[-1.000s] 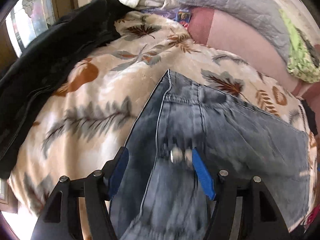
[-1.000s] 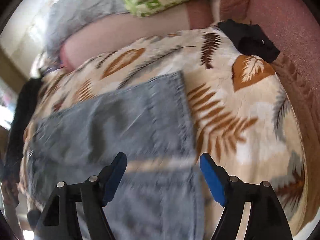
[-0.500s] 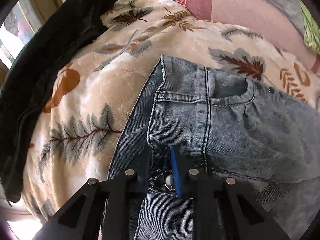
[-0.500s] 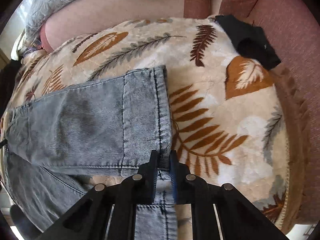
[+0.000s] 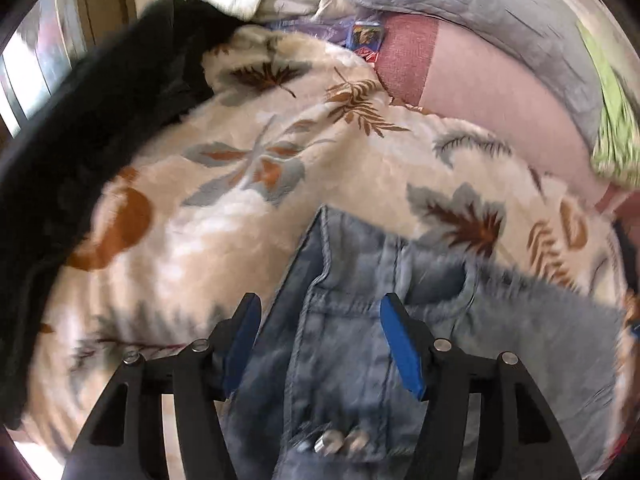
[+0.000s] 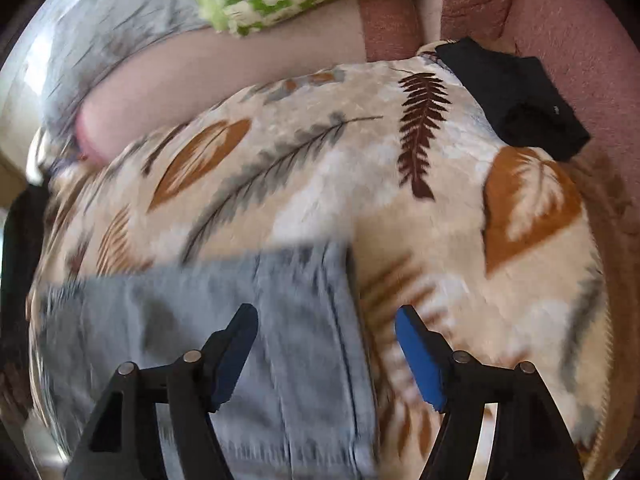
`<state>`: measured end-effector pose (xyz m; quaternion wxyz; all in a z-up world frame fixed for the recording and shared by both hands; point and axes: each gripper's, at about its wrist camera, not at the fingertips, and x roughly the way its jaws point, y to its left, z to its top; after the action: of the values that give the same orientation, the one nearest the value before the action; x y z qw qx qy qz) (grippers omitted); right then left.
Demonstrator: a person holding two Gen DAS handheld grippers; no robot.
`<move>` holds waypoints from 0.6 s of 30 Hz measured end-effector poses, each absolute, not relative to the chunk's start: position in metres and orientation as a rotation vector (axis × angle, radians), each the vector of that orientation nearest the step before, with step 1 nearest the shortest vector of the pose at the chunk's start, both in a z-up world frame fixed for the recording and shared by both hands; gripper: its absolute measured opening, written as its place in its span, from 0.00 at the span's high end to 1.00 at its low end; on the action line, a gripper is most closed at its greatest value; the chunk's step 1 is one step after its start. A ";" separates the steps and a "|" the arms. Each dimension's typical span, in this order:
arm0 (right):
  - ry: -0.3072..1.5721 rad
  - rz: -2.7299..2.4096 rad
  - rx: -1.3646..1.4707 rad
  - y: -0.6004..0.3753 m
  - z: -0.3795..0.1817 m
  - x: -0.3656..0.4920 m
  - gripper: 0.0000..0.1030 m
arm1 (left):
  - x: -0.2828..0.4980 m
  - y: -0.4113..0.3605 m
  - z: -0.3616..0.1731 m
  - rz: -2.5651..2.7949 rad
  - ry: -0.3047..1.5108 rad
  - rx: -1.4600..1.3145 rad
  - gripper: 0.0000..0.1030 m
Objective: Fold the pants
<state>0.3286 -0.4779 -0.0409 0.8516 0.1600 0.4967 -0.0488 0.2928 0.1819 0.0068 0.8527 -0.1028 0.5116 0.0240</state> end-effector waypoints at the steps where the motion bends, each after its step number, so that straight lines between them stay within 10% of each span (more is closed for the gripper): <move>1: 1.052 -0.091 0.364 -0.477 -0.048 0.337 0.28 | 0.297 0.182 0.005 0.045 1.083 -0.245 0.39; 7: 1.097 -0.062 0.399 -0.474 -0.079 0.348 0.28 | 0.328 0.178 -0.019 0.072 1.129 -0.268 0.40; 11: 1.089 -0.044 0.420 -0.476 -0.072 0.347 0.32 | 0.341 0.175 -0.026 0.077 1.137 -0.279 0.78; 18: 1.093 -0.066 0.412 -0.476 -0.077 0.353 0.31 | 0.359 0.156 -0.040 0.081 1.161 -0.222 0.73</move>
<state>0.3531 -0.4761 -0.0767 0.8338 0.1944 0.5157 -0.0314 0.3594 0.1558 -0.0404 0.8295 -0.1045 0.5472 0.0384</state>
